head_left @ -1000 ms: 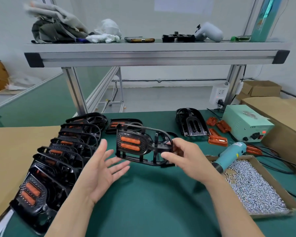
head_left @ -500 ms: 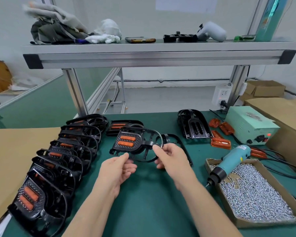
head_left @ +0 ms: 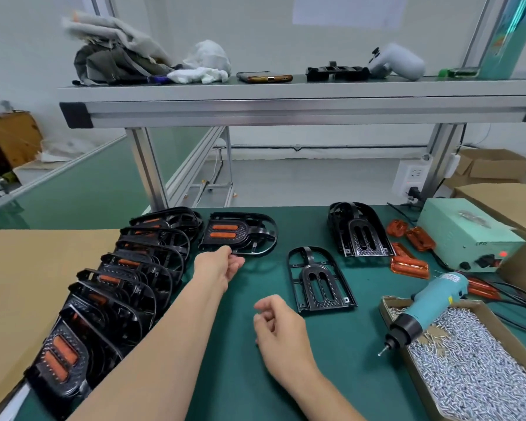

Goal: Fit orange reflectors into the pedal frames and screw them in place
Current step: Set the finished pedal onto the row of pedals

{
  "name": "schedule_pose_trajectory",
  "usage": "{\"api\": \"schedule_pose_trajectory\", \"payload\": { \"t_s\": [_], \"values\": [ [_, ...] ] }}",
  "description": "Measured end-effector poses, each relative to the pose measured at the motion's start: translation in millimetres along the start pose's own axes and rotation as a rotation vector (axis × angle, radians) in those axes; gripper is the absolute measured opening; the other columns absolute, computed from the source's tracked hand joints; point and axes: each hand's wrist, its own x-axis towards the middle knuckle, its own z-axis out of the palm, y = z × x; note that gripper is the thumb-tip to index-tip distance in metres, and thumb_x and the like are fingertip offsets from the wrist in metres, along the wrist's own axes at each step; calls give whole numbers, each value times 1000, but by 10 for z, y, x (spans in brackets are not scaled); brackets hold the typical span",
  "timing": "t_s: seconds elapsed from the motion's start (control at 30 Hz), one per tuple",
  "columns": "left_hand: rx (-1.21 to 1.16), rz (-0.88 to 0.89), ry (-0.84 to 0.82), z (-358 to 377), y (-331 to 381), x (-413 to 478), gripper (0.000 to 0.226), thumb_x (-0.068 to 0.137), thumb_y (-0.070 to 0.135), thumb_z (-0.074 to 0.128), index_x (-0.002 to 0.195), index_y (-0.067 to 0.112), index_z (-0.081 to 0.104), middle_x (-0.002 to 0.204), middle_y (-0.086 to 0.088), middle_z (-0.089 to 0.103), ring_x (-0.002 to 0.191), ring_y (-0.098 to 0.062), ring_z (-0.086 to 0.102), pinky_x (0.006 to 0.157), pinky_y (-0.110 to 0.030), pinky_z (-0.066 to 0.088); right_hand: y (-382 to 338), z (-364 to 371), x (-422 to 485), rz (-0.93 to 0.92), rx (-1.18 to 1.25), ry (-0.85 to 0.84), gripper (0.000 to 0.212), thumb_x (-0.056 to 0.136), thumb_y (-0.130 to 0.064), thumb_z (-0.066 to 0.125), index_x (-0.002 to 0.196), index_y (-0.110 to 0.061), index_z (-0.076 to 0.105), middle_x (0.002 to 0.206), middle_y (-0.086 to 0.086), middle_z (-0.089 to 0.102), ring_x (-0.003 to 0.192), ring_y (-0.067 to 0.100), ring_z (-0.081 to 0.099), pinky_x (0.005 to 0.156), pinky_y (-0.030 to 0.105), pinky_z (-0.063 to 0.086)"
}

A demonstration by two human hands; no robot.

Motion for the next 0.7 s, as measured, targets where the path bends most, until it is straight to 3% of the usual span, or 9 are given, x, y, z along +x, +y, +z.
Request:
{"api": "schedule_pose_trajectory", "payload": {
  "t_s": [0.1,0.2,0.43,0.47,0.57,0.6,0.7],
  "values": [
    [-12,-16,46,35,-16,132,17,97,2,54,83,-7,56,63,-14,61,32,-13,59,30,-16,42,17,14,16,-8,12,-1,16,93,-14,57,95,-29,60,82,-5,62,66,14,57,77,45,55],
    [-14,-16,67,82,3,225,10,96,0,55,93,-10,57,69,-17,62,34,-17,61,31,-18,43,35,19,27,-10,27,4,15,92,-15,57,94,-29,61,80,-5,61,67,19,59,75,47,56],
    [-75,-42,86,91,108,394,11,96,-3,54,86,-9,54,77,-19,61,36,-22,62,33,-25,50,49,17,35,1,29,-10,14,92,-16,57,93,-30,61,80,-4,61,67,24,61,73,45,56],
    [-107,-50,75,85,107,404,7,96,-4,53,94,-10,54,85,-21,62,44,-25,66,37,-27,53,46,16,35,-1,31,-8,15,92,-15,57,93,-29,61,80,-5,61,68,25,62,73,44,56],
    [-156,-53,13,72,61,421,26,100,-1,46,124,-9,51,123,-28,60,96,-35,69,59,-28,61,29,4,31,0,31,-6,16,93,-13,57,92,-29,62,80,-5,61,70,26,63,73,43,56],
    [-153,-43,17,66,49,412,28,101,2,46,126,-9,50,128,-28,58,100,-34,68,56,-28,61,34,4,36,-1,37,-5,17,93,-13,57,92,-29,62,81,-4,62,70,26,63,73,42,56],
    [-140,-39,54,43,30,363,29,101,10,53,124,-8,50,127,-31,56,72,-31,65,43,-34,56,15,-3,31,-3,42,-4,17,93,-11,56,94,-26,62,83,1,63,73,28,64,75,42,55]
  ]
}}
